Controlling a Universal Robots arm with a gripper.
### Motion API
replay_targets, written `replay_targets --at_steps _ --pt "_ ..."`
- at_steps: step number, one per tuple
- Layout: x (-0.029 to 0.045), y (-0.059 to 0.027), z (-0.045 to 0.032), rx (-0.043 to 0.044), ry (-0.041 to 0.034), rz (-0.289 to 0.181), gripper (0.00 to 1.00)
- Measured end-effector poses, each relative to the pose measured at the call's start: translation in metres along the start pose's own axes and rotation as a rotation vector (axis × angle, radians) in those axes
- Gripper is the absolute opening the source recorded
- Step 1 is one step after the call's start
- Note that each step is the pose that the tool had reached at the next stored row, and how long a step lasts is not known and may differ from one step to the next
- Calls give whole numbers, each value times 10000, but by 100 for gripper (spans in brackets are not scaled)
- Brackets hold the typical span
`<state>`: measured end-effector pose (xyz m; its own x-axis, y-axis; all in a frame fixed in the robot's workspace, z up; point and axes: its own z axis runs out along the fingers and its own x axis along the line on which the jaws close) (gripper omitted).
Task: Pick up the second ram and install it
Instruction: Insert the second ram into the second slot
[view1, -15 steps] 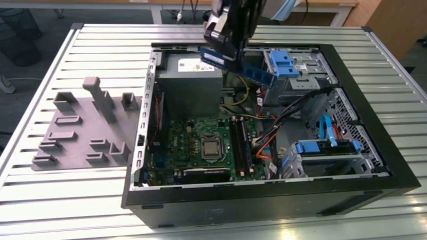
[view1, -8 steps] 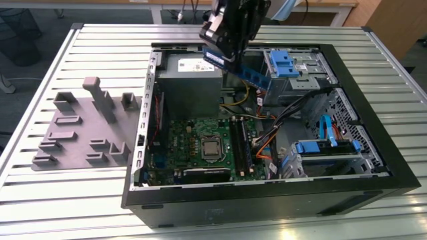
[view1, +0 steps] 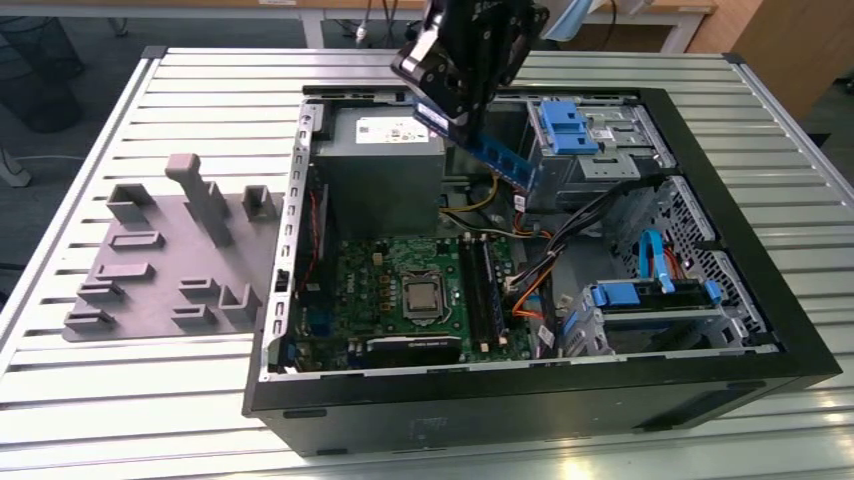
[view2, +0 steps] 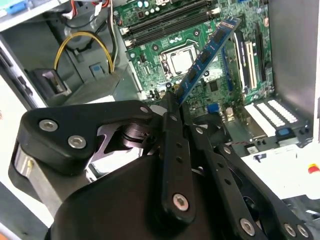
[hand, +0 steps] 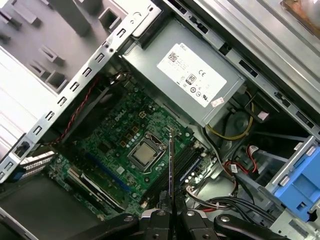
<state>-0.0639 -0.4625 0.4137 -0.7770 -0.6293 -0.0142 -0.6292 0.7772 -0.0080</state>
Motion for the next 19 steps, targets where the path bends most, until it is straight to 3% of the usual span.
replay_targets --at_steps 19 --pt "0 0 3 7 3 510 14"
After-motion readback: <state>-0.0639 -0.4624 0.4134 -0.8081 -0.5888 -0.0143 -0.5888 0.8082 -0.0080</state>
